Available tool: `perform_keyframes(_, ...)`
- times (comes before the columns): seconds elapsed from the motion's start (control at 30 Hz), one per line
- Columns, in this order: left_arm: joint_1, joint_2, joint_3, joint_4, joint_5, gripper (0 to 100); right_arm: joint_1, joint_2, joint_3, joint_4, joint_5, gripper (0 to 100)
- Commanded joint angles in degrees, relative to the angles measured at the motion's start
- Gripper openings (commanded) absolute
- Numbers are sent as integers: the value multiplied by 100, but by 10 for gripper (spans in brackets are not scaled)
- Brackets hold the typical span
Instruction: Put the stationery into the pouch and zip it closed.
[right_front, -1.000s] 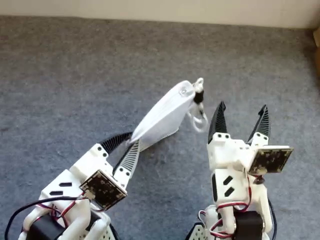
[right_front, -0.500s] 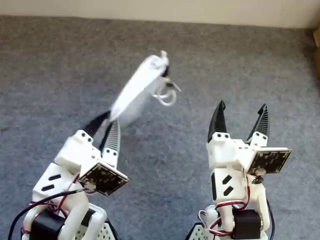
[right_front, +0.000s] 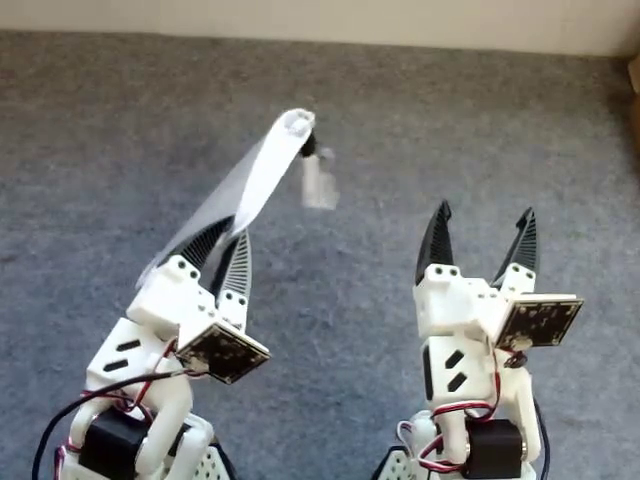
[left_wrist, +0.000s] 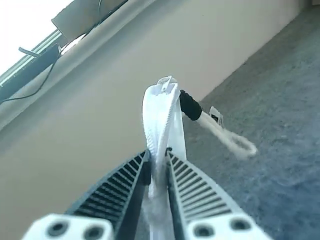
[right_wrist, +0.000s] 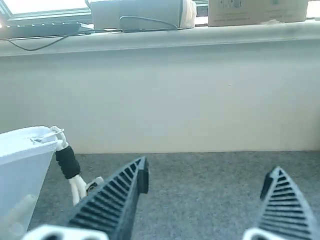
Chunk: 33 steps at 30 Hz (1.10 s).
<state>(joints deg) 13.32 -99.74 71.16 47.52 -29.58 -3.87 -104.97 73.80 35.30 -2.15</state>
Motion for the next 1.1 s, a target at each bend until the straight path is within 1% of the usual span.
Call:
perform_keyframes(0.0,338,-4,75,-114,659,11,-31,-22,-13,-145,-70,331)
perform_keyframes(0.07,593,-4,84,-105,800,37,-31,-22,-13,-145,-70,331)
perform_keyframes(0.23,1165,-4,92,-97,1064,169,-31,-22,-13,-145,-70,331)
perform_keyframes(0.6,1262,-4,-154,-97,1134,179,-4,-22,-13,-154,-70,331)
perform_keyframes(0.7,1464,-4,-356,-88,1134,181,-4,-22,-13,-154,-70,331)
perform_keyframes(0.83,1701,-4,-716,360,1152,235,-4,-22,-13,-154,-70,331)
perform_keyframes(0.97,1745,-4,-1323,835,1477,239,-4,-22,-13,-154,-70,331)
perform_keyframes(1.07,1727,-4,-1675,1073,1495,236,-4,-22,-13,-154,-70,331)
